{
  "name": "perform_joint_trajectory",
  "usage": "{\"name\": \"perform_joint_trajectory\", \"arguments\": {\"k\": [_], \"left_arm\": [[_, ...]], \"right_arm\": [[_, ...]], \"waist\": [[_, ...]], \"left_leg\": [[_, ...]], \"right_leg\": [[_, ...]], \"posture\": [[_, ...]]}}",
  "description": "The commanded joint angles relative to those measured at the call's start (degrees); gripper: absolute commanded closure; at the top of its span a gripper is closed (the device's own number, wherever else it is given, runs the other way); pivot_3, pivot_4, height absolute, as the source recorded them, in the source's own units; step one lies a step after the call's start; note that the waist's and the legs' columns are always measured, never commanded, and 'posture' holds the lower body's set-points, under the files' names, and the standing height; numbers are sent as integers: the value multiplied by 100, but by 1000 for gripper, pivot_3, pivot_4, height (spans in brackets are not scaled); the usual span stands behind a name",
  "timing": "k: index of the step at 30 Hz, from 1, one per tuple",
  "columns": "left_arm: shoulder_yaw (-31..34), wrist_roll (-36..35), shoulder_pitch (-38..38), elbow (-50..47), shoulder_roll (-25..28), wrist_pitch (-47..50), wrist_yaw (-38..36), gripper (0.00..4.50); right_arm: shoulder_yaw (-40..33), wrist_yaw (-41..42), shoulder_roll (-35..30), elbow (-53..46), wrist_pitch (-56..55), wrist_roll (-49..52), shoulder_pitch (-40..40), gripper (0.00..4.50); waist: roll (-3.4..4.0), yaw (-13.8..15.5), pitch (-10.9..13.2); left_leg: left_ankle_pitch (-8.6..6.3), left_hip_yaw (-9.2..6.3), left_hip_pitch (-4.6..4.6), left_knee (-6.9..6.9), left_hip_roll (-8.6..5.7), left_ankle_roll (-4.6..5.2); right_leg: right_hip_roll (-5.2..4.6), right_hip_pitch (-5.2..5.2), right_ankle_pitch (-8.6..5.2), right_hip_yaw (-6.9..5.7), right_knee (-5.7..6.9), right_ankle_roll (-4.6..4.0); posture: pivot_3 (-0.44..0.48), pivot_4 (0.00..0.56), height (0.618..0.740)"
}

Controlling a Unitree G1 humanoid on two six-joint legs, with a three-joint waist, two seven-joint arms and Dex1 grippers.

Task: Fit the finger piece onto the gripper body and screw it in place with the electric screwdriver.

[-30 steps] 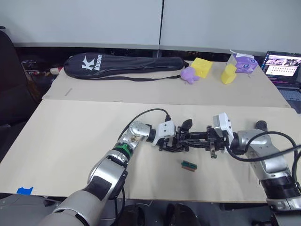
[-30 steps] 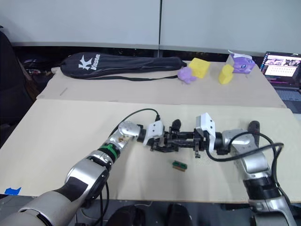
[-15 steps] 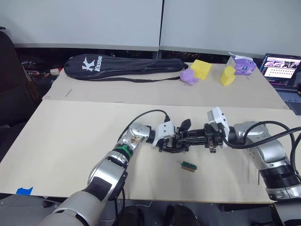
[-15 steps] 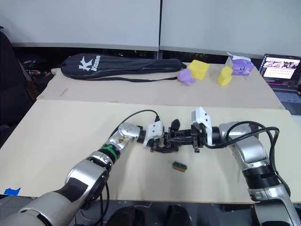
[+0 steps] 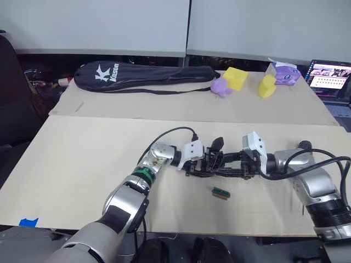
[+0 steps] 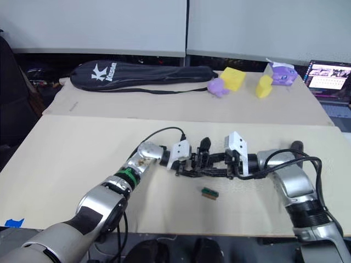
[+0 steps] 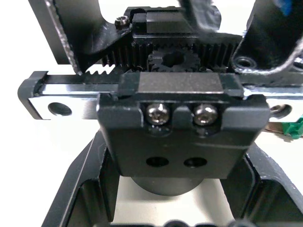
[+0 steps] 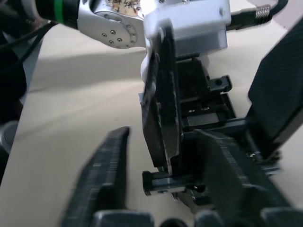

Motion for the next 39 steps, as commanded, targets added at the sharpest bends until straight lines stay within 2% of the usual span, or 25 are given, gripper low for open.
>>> {"name": "perform_joint_trajectory", "arguments": {"k": [1, 5, 7, 9, 10, 11, 12, 14, 16, 18, 20, 21, 23, 28, 31, 34, 39], "left_arm": [[47, -12, -128, -34, -82, -23, 48, 2171], [25, 48, -134, -5, -126, 79, 222, 2171], [49, 45, -137, 2, -104, 156, 286, 1116], [66, 32, -119, -25, -27, 204, 263, 256], [70, 25, -101, -50, 25, 221, 232, 33], [91, -8, -46, -128, 173, 233, 105, 33], [106, -35, -4, -189, 278, 241, 11, 0], [165, -156, 98, -398, 490, 284, -270, 0], [283, -590, 380, -1251, 924, 725, -1053, 0], [319, -940, 674, -2142, 1268, 1243, -1574, 0], [310, -1432, 983, -3531, 1771, 2282, -2065, 0], [301, -1689, 1091, -4189, 2018, 2793, -2232, 0], [295, -2155, 1163, -5271, 2454, 3647, -2355, 0], [598, -3187, 783, -6670, 3005, 5212, -2260, 0], [739, -3830, 616, -7163, 3300, 5850, -2327, 0], [749, -4103, 570, -7424, 3478, 5944, -2329, 0], [806, -4338, 458, -7624, 3412, 6088, -2042, 0]], "right_arm": [[-453, 16, -351, -440, 179, 133, 132, 1770], [-935, -53, -702, -795, 322, 217, 543, 1770], [-1284, -153, -873, -1056, 497, 299, 790, 1770], [-1599, -295, -1007, -1316, 702, 387, 994, 1770], [-1753, -372, -1062, -1450, 813, 433, 1089, 1770], [-2109, -534, -1230, -1651, 1270, 556, 1263, 1770], [-2363, -654, -1348, -1800, 1615, 651, 1387, 1264], [-2851, -846, -1591, -2061, 2286, 829, 1634, 725], [-3587, -1210, -1923, -2198, 3716, 1035, 1867, 11], [-4031, -1548, -2125, -2239, 4810, 1167, 1947, 11], [-4170, -2172, -2314, -2129, 5658, 634, 2284, 11], [-4226, -2445, -2323, -2110, 5897, 381, 2522, 11], [-4358, -2907, -2120, -1881, 6744, 186, 2495, 11], [-4058, -3841, -1661, -706, 6949, -327, 1497, 11], [-3853, -3898, -1507, 26, 6855, -316, 1027, 11], [-3623, -3763, -1469, 619, 6655, -211, 759, 11], [-3408, -3839, -1223, 1548, 6210, -206, 4, 11]], "waist": [[-1, 12, 1], [-4, 6, 2], [-4, 29, 3], [-4, 19, 3], [-4, 21, 3], [-5, 19, 4], [-3, 22, 5], [-3, 4, 6], [3, -2, 9], [9, -16, 14], [12, -14, 16], [12, 3, 16], [11, 26, 17], [62, -17, 30], [71, -39, 33], [73, -78, 35], [88, -96, 45]], "left_leg": [[0, -1, -4, 6, 0, 1], [-4, -4, -5, 17, 4, 7], [-5, -5, -5, 16, 4, 9], [-7, -5, -7, 17, 4, 12], [-7, -5, -7, 18, 4, 12], [-7, -5, -7, 17, 4, 12], [-7, -5, -7, 17, 6, 12], [-7, -5, -6, 16, 8, 11], [-7, -5, -6, 15, 9, 11], [-7, -6, -5, 15, 12, 10], [-8, -9, -5, 16, 13, 9], [-8, -10, -5, 16, 13, 8], [-9, -22, -8, 17, 12, 7], [-8, -17, -13, 34, -4, 9], [-7, -12, -5, 33, -2, 9], [3, 1, 20, -6, 3, -7], [20, 11, 31, -27, 4, -24]], "right_leg": [[0, 2, 0, -8, -1, 0], [-1, 9, 1, -9, -3, 3], [-3, 9, 1, -9, -5, 3], [-4, 8, 3, -7, -7, 7], [-3, 8, 4, -7, -8, 8], [-3, 9, 4, -8, -8, 8], [-2, 7, 4, -9, -8, 8], [-2, 7, 4, -10, -8, 7], [-4, 6, 6, -10, -8, 5], [-6, 6, 6, -9, -9, 4], [-9, 7, 6, -9, -12, 2], [-10, 8, 6, -9, -13, 2], [-12, 12, 6, -13, -21, 3], [-10, 20, 15, 1, -21, 25], [18, 20, 10, 21, -14, 33], [70, 22, 1, 44, -12, 35], [82, 21, 2, 54, -10, 33]], "posture": [[0, 150, 740], [0, 150, 740], [0, 150, 740], [0, 150, 740], [0, 150, 740], [0, 150, 740], [0, 150, 740], [0, 150, 740], [0, 150, 740], [0, 150, 740], [0, 150, 740], [0, 150, 740], [0, 150, 740], [0, 150, 740], [0, 150, 740], [0, 150, 740], [0, 150, 740]]}}
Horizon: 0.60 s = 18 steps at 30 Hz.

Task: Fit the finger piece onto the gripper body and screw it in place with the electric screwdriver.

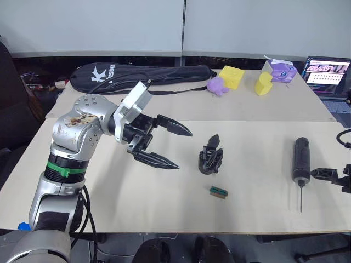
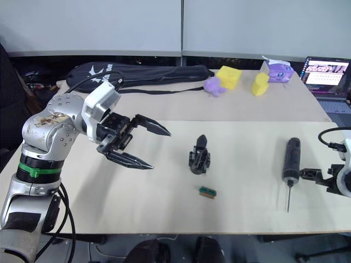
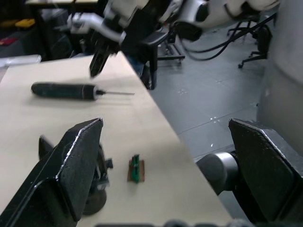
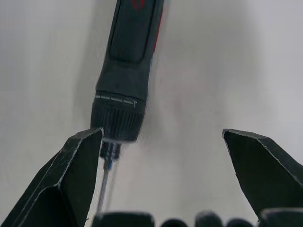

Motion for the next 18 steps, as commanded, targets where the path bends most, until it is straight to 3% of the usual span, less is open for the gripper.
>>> {"name": "perform_joint_trajectory", "arguments": {"k": [1, 10, 14, 18], "left_arm": [[136, -282, -162, -271, 6, 159, 173, 0], [61, -269, -126, -357, 8, -4, 334, 0], [15, -196, -164, -304, 3, -121, 334, 0], [-39, -113, -145, -258, 22, -240, 333, 0]], "right_arm": [[104, 61, 4, 423, -369, 44, -500, 11], [1000, 182, 25, 1077, -1056, -206, -653, 11], [1523, 462, 12, 1388, -1520, -291, -735, 1176], [2163, 1483, -485, 1182, -2742, -510, -369, 2513]], "waist": [[4, -13, 3], [9, -7, 6], [11, -25, 7], [14, -28, 9]], "left_leg": [[1, 0, 1, 0, 0, 1], [1, 3, -1, -9, -2, 1], [1, 7, 5, -9, -2, 1], [1, 9, 5, -11, -1, 1]], "right_leg": [[0, 0, 0, 5, 1, 0], [5, -1, 0, 5, -6, -1], [5, -1, 0, 7, -2, -1], [8, -2, 0, 7, -4, 0]], "posture": [[0, 150, 740], [0, 150, 740], [0, 150, 740], [0, 150, 740]]}}
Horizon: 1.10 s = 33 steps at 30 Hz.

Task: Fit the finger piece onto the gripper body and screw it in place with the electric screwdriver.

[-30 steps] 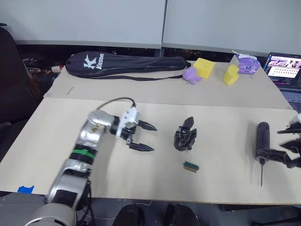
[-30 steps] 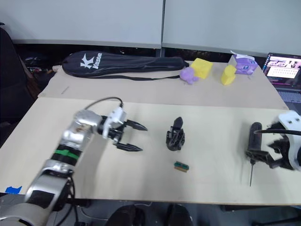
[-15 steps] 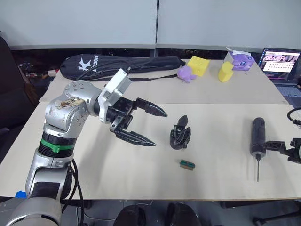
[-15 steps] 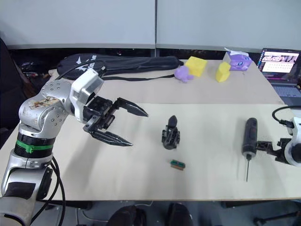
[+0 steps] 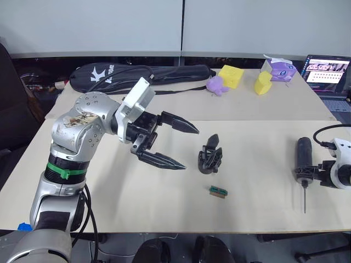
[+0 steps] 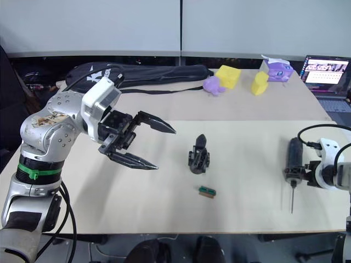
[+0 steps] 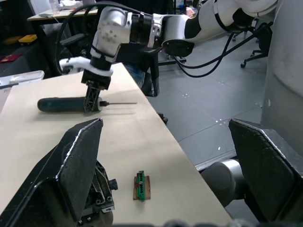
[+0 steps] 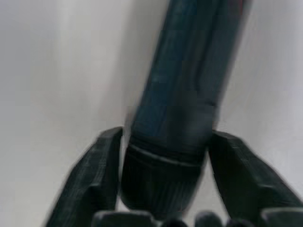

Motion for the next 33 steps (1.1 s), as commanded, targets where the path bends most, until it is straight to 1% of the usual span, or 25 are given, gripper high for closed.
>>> {"name": "perform_joint_trajectory", "arguments": {"k": [1, 3, 4, 6, 7, 9, 11, 13, 15, 17, 18, 20, 23, 25, 29, 30, 33], "left_arm": [[-5, 65, -93, -26, 44, -181, 11, 0], [-29, 133, -68, -20, 59, -269, 20, 0], [-42, 171, -64, -10, 55, -315, 38, 0], [-66, 204, -65, 2, 40, -366, 65, 0], [-79, 204, -63, -6, 33, -376, 68, 0], [-146, 215, -72, -56, 24, -423, 8, 0], [-201, 237, -106, -67, 23, -463, -35, 0], [-230, 246, -138, -59, 48, -495, -80, 0], [-244, 247, -154, -43, 75, -492, -126, 0], [-273, 234, -148, -28, 127, -414, -215, 0], [-291, 238, -137, -30, 155, -405, -262, 0], [-319, 265, -119, -36, 169, -448, -301, 0], [-336, 324, -70, -57, 129, -563, -262, 0], [-366, 354, -30, -78, 125, -619, -267, 0], [-472, 492, 67, -127, 104, -826, -281, 0], [-501, 519, 98, -158, 94, -866, -278, 0], [-559, 580, 152, -210, 90, -951, -287, 0]], "right_arm": [[422, 1054, -684, -423, -1418, -317, 429, 2566], [564, 1822, -1248, -830, -2528, -523, 940, 2566], [578, 2150, -1469, -998, -2866, -549, 1144, 2566], [568, 2666, -1747, -1274, -3201, -484, 1434, 2566], [582, 2841, -1815, -1370, -3349, -483, 1549, 2566], [827, 2876, -1797, -1413, -3949, -805, 1693, 2566], [1075, 2847, -1730, -1314, -4055, -1073, 1630, 2566], [1287, 2898, -1717, -1176, -3925, -1242, 1431, 1527], [1493, 3078, -1800, -1125, -3735, -1374, 1299, 850], [1767, 3425, -1960, -1240, -2841, -1348, 1121, 177], [1893, 3601, -2008, -1313, -2406, -1292, 1011, 79], [2069, 3815, -2019, -1405, -1983, -1257, 816, 79], [2409, 3901, -1813, -1437, -1621, -1418, 324, 79], [2671, 3911, -1644, -1317, -1540, -1576, 49, 79], [3006, 3829, -1332, -912, -1595, -1859, -223, 79], [3059, 3807, -1264, -814, -1631, -1918, -250, 321], [3139, 3881, -1264, -782, -1757, -2000, -111, 1246]], "waist": [[18, 33, 10], [31, 55, 18], [44, 68, 24], [48, 62, 27], [47, 45, 28], [38, 20, 33], [35, 15, 35], [35, 21, 35], [35, 25, 35], [35, 37, 35], [35, 44, 35], [35, 53, 35], [35, 50, 35], [34, 39, 36], [33, 43, 36], [28, 45, 36], [21, 67, 36]], "left_leg": [[0, 0, 0, 0, 0, 0], [0, 1, -4, 0, -4, 0], [0, 1, -4, 0, -5, 1], [0, 2, -3, -1, -3, 0], [0, 2, -1, 2, 2, 0], [1, 3, 10, 2, 8, -2], [4, 3, 13, 3, 11, -7], [4, 3, 12, 3, 8, -7], [4, 3, 6, 5, 6, -7], [4, 3, 5, 5, 7, -6], [4, 1, 3, 5, 8, -6], [4, -1, 3, 7, 9, -6], [4, -2, 2, 10, 9, -6], [4, -2, 3, 11, 12, -7], [4, -1, 2, 9, 10, -7], [4, -1, 1, 9, 7, -7], [4, -3, -2, 15, 6, -7]], "right_leg": [[0, 1, 0, 0, -1, 0], [-1, -3, -2, 1, -1, 3], [-1, -4, -2, 1, -1, 4], [0, -5, -3, 2, 0, 5], [4, -3, -3, 2, 2, 5], [7, 6, -3, 4, 4, 5], [7, 7, -10, 6, 5, 17], [0, 5, -11, 17, 8, 18], [0, -1, -2, 27, 9, 2], [1, -2, -2, 33, 8, 1], [0, -1, -2, 32, 7, 0], [-1, -2, -2, 32, 7, -2], [-11, -2, -2, 35, 7, -2], [-12, -2, -2, 35, 6, -2], [-6, -4, -3, 33, 8, -4], [-3, -5, -3, 31, 9, -4], [-3, 1, -3, 23, 6, -4]], "posture": [[0, 150, 740], [0, 150, 740], [0, 150, 740], [0, 150, 740], [0, 150, 740], [0, 150, 740], [0, 150, 740], [0, 150, 740], [0, 150, 740], [0, 150, 740], [0, 150, 740], [0, 150, 740], [0, 150, 740], [0, 150, 740], [0, 150, 740], [0, 150, 740], [0, 150, 740]]}}
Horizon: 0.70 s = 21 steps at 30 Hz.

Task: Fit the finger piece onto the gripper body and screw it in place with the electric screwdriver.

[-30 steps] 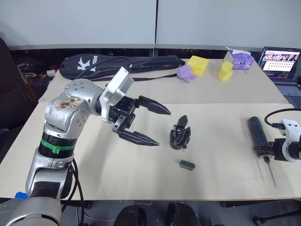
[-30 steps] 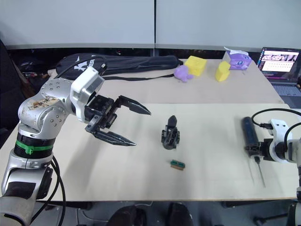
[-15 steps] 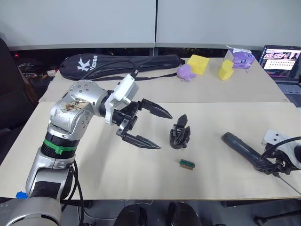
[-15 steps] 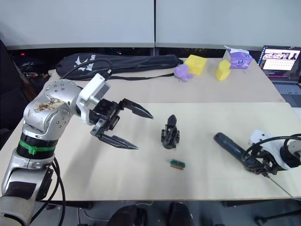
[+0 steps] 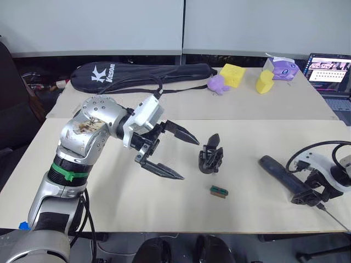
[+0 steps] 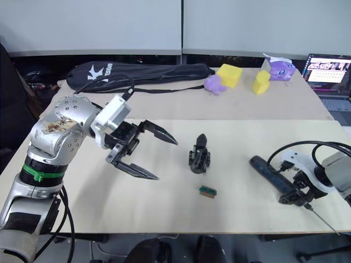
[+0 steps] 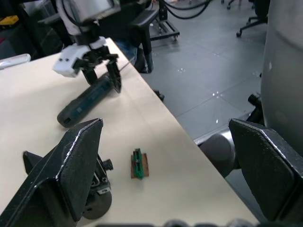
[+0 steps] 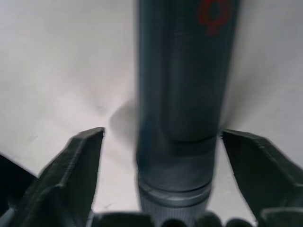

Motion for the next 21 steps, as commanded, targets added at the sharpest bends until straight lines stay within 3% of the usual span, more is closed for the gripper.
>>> {"name": "perform_joint_trajectory", "arguments": {"k": [1, 4, 7, 10, 13, 15, 21], "left_arm": [[-7, 31, 6, -207, 14, -155, 1, 0], [-20, -7, 116, -260, 71, -74, 14, 0], [-90, 58, 399, -261, 141, -179, -68, 0], [-198, 35, 718, -248, 235, -297, -194, 0], [-329, 293, 960, -44, 150, -668, -189, 0], [-433, 450, 1078, 129, 52, -887, -193, 0], [-648, 862, 1344, 684, -309, -1569, -127, 0]], "right_arm": [[69, 24, -55, -28, -228, -102, 292, 1644], [-449, -113, -279, -415, -1236, -10, 773, 2590], [-1823, -172, -326, -1231, -2482, 528, 1560, 2603], [-3805, 130, 131, -2744, -1742, 1469, 2712, 2603], [-5575, -381, 1234, -4380, -605, 2534, 3332, 2603], [-6195, -1158, 2109, -5228, -296, 2941, 3526, 2603], [-6525, -3666, 4535, -6862, -207, 3699, 3695, 2603]], "waist": [[-1, 22, 0], [-3, 60, -1], [-1, 60, -1], [5, 49, 1], [8, 63, 4], [4, 75, 3], [-12, 111, -2]], "left_leg": [[0, -2, -1, 2, 0, 0], [0, -14, -3, 4, 2, 0], [0, -16, -8, 1, 1, 0], [1, -15, -13, -4, 3, -2], [5, -17, -8, -2, 9, -9], [5, -27, -4, 2, 8, -10], [2, -29, -12, -6, -5, -7]], "right_leg": [[-2, 1, 0, -2, 0, 0], [-1, 5, -1, -14, -2, 1], [-1, 1, -2, -20, -4, 2], [1, -4, -2, -23, 0, 1], [11, -4, -1, -20, 8, 0], [1, 5, -1, -16, 5, 0], [-6, -5, 0, 9, -1, -3]], "posture": [[0, 150, 740], [0, 150, 740], [0, 150, 740], [0, 150, 740], [0, 150, 740], [0, 150, 740], [0, 150, 740]]}}
